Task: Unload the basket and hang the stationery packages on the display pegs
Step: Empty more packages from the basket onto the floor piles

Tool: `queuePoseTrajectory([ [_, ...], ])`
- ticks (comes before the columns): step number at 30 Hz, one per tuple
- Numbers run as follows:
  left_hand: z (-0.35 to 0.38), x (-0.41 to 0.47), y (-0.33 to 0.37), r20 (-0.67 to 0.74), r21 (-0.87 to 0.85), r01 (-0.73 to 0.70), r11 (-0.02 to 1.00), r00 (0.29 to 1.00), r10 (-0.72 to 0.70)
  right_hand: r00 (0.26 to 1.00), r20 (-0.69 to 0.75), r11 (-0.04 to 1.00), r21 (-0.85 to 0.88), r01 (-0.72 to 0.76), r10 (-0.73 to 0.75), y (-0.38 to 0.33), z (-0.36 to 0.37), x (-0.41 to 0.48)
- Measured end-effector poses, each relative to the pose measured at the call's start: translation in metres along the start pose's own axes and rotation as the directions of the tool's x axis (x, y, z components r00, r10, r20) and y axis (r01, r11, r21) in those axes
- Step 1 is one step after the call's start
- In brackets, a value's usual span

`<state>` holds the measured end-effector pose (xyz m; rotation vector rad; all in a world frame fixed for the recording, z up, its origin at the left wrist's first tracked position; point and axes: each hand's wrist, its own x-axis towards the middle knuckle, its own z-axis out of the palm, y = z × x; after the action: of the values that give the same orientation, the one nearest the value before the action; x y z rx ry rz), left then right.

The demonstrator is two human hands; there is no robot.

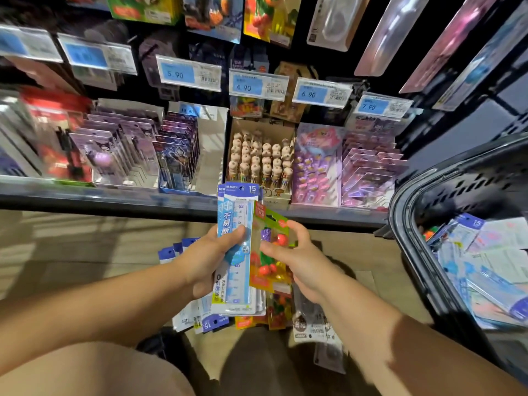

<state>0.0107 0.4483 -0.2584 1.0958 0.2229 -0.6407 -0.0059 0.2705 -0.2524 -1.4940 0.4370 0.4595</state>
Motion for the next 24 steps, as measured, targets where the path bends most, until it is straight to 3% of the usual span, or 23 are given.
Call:
queuePoseTrajectory([
  [5, -0.006, 0.003, -0.001, -0.011, 0.024, 0.025, 0.999, 1.0, -0.025, 0.992, -0.104, 0.997, -0.031, 0.066, -0.069, 0.004, -0.008, 0.001],
  [9, -0.012, 0.009, 0.0, -0.163, 0.039, -0.02, 0.999, 0.986, 0.026, 0.973, -0.21, 0.982, -0.178, 0.058, -0.096, 0.015, -0.028, 0.001],
  [17, -0.051, 0.008, 0.001, -0.301, 0.038, 0.027, 0.999, 0.954, -0.014, 0.942, -0.287, 0.912, -0.314, -0.265, 0.175, 0.084, -0.078, 0.008],
  [24, -0.06, 0.012, -0.005, -0.304, 0.072, 0.082, 0.994, 0.951, -0.056, 0.952, -0.26, 0.892, -0.375, -0.253, 0.16, 0.11, -0.05, 0.039],
])
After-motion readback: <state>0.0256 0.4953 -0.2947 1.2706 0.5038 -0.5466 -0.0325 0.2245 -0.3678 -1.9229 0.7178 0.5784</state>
